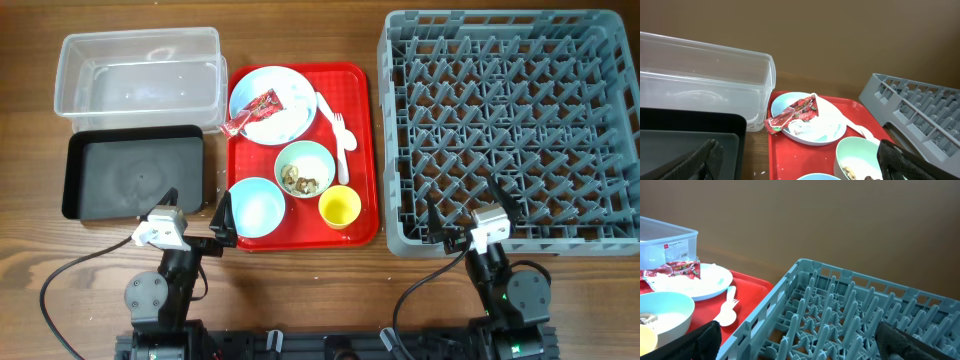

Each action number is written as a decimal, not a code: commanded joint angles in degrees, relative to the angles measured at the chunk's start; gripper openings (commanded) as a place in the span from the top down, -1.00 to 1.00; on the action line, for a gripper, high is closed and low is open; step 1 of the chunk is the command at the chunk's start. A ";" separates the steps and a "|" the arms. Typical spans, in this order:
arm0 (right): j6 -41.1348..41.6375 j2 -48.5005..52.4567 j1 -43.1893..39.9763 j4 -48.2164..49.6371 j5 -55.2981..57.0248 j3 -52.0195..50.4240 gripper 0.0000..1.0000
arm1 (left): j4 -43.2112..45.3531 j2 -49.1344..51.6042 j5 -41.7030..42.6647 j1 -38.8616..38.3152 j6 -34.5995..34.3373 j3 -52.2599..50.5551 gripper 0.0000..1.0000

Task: Sort waste into correct bins and load items into the dishwasher rack

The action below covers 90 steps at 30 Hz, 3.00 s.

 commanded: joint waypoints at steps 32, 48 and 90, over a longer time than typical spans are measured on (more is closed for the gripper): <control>0.92 0.39 -0.20 12.09 -0.59 0.81 -0.99 | 5.42 -0.44 -0.52 0.26 -1.25 3.26 -1.00; 0.90 55.87 -0.20 -21.35 -12.66 59.76 -0.99 | -49.92 81.18 -0.57 -4.81 9.22 90.55 -0.99; 3.78 66.84 -0.20 -35.76 -13.90 63.76 -1.00 | -41.75 107.86 -5.53 -8.17 11.85 107.75 0.92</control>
